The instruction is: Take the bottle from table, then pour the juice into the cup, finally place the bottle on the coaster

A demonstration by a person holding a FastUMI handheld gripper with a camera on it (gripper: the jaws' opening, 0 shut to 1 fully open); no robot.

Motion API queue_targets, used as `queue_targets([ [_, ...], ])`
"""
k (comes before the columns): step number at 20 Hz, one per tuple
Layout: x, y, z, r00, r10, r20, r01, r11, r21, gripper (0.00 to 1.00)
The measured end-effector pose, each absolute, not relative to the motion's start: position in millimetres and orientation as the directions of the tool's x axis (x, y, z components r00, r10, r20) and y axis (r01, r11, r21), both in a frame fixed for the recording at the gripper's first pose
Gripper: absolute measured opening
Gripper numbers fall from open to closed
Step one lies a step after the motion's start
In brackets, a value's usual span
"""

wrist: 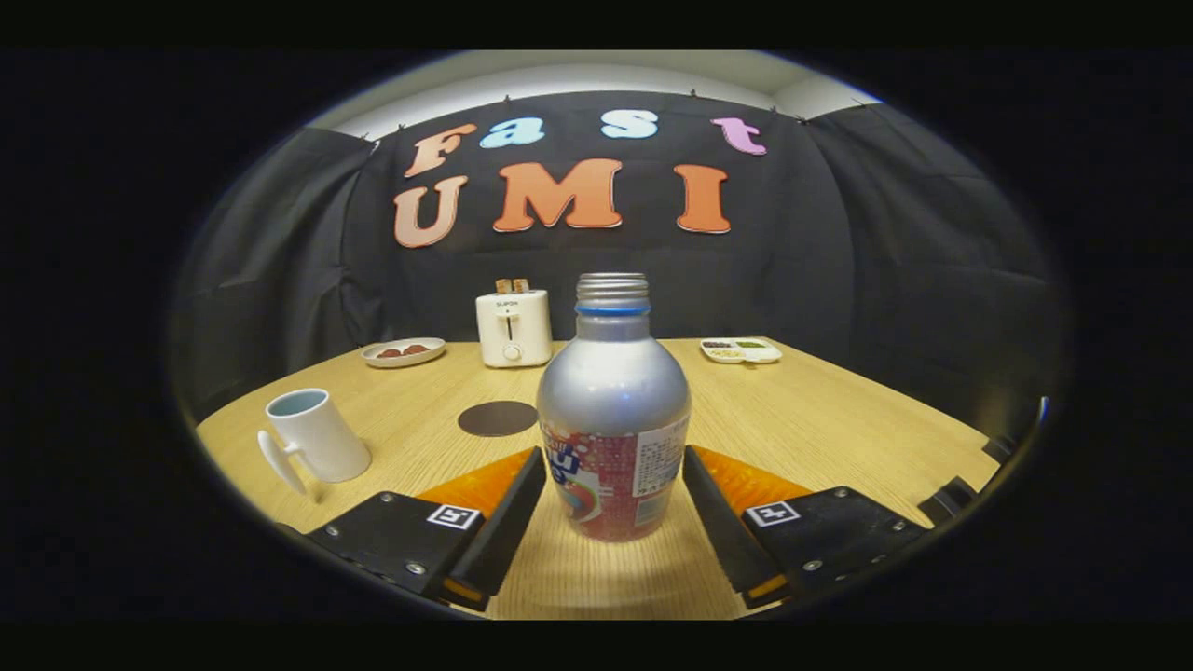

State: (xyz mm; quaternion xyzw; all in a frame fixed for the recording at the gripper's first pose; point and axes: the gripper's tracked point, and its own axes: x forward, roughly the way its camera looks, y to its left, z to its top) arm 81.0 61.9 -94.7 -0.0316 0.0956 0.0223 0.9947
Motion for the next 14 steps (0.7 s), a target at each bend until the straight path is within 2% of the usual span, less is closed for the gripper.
queue_targets([
  [2, 81, 63, -95, 0.979, 0.042, -0.198, -0.055, 0.997, -0.06, 0.8],
  [14, 65, 89, -72, 0.981, 0.065, -0.181, -0.09, 0.987, -0.134, 0.77],
])
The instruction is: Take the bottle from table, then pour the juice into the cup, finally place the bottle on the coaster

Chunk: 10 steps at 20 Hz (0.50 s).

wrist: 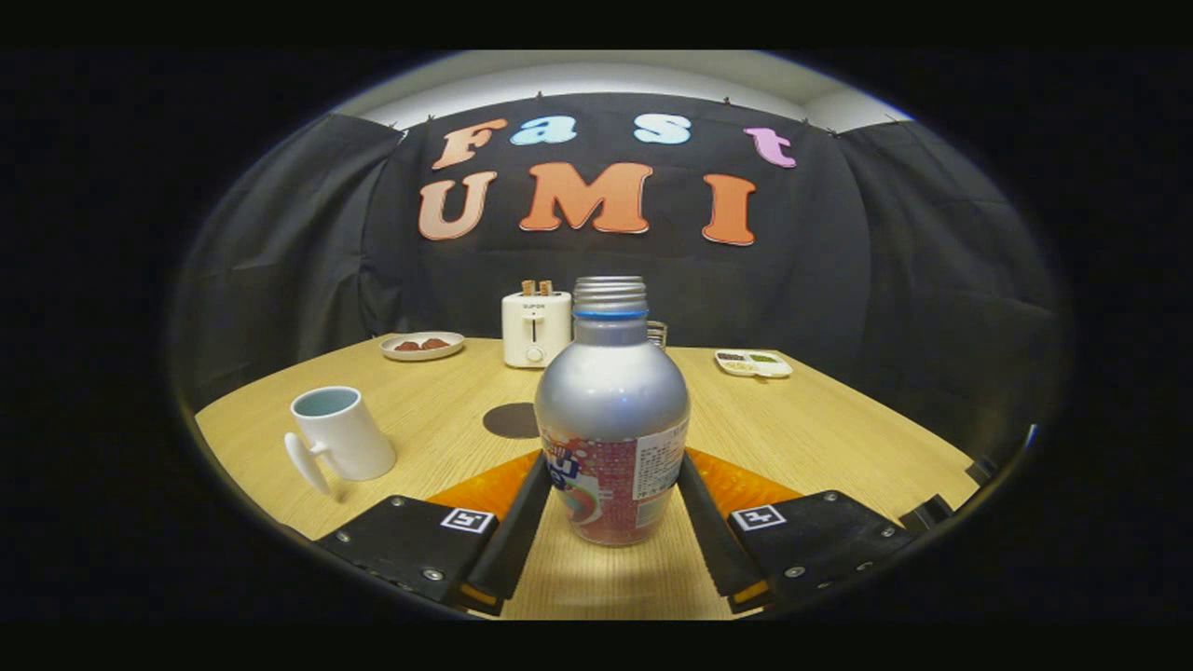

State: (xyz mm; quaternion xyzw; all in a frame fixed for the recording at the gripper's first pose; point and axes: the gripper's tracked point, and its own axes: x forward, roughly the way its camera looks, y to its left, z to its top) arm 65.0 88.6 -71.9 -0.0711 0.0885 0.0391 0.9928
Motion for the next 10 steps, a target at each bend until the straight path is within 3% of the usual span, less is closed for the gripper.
queue_targets([
  [10, 59, 116, -46, 0.987, 0.067, -0.144, -0.108, 0.948, -0.298, 0.78],
])
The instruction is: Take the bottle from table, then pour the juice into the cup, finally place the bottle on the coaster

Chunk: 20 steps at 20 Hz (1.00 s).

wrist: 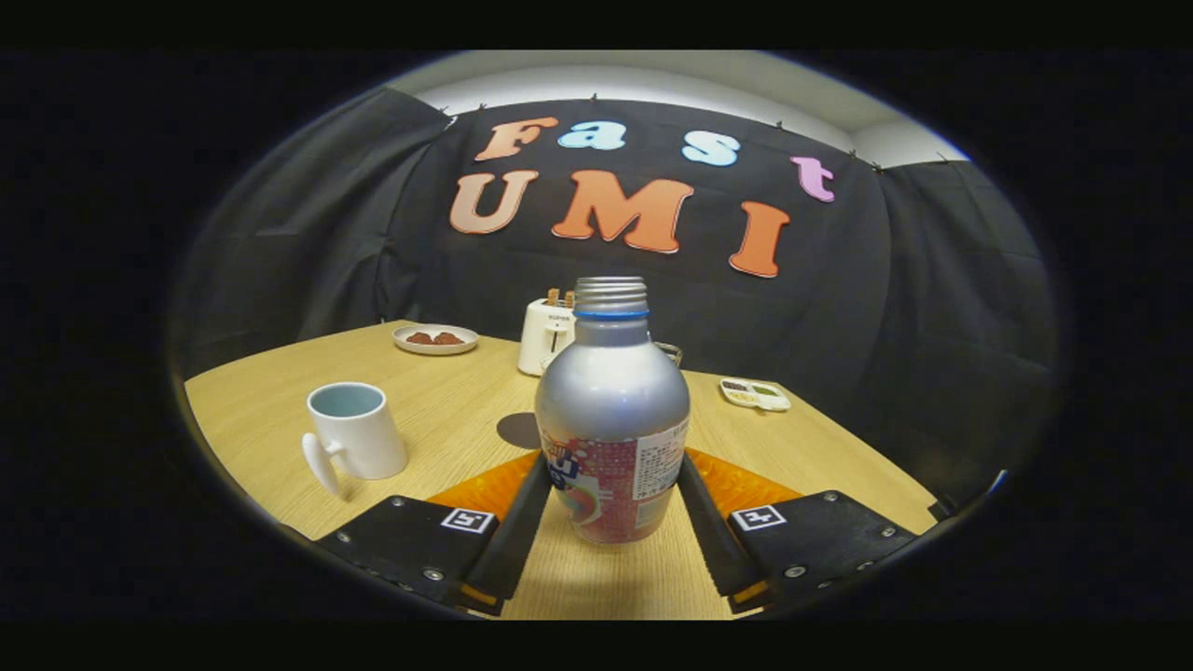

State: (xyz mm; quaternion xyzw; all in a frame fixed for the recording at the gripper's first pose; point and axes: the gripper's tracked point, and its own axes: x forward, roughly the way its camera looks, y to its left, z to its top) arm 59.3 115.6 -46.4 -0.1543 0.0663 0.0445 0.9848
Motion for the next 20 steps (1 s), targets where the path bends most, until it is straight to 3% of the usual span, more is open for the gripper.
queue_targets([
  [14, 67, 185, -42, 0.981, 0.107, -0.159, -0.18, 0.803, -0.568, 0.77],
  [20, 79, 190, -46, 0.988, 0.058, -0.142, -0.147, 0.622, -0.769, 0.78],
])
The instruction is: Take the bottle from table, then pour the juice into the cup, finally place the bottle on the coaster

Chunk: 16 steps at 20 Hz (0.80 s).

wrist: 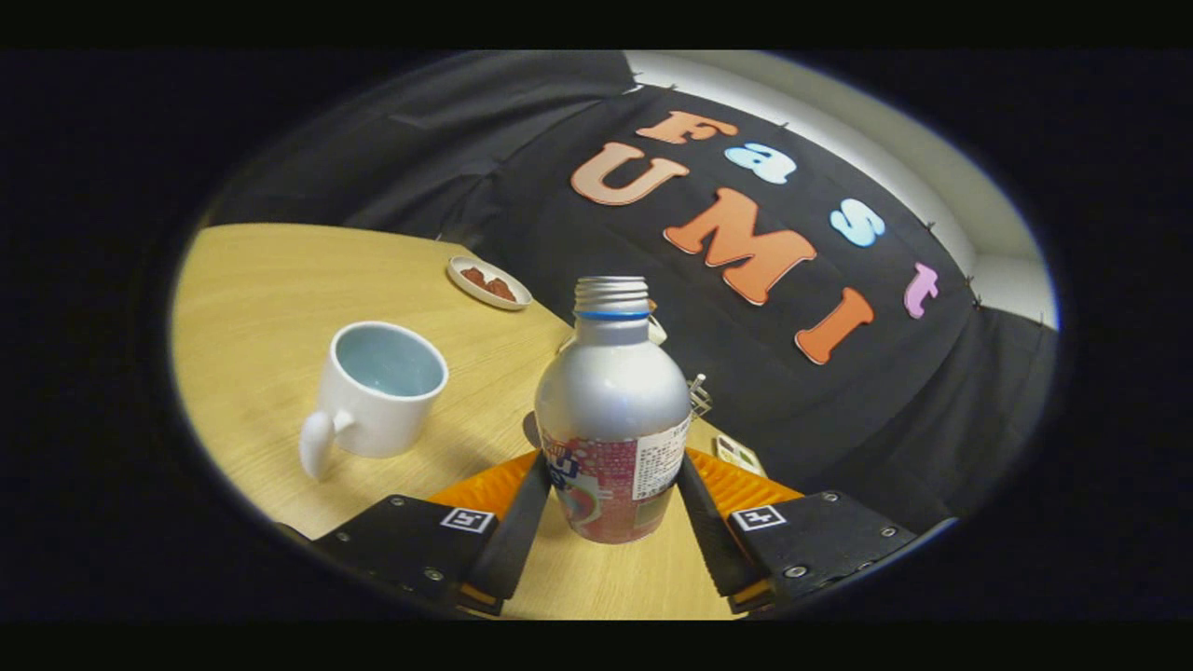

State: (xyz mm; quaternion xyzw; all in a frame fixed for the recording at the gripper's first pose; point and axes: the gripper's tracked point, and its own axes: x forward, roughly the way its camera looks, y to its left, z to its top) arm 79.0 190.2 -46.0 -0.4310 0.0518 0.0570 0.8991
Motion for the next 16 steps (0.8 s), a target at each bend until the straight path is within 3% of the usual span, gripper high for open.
queue_targets([
  [16, 90, 219, -45, 0.987, 0.101, -0.127, -0.148, 0.235, -0.961, 0.77],
])
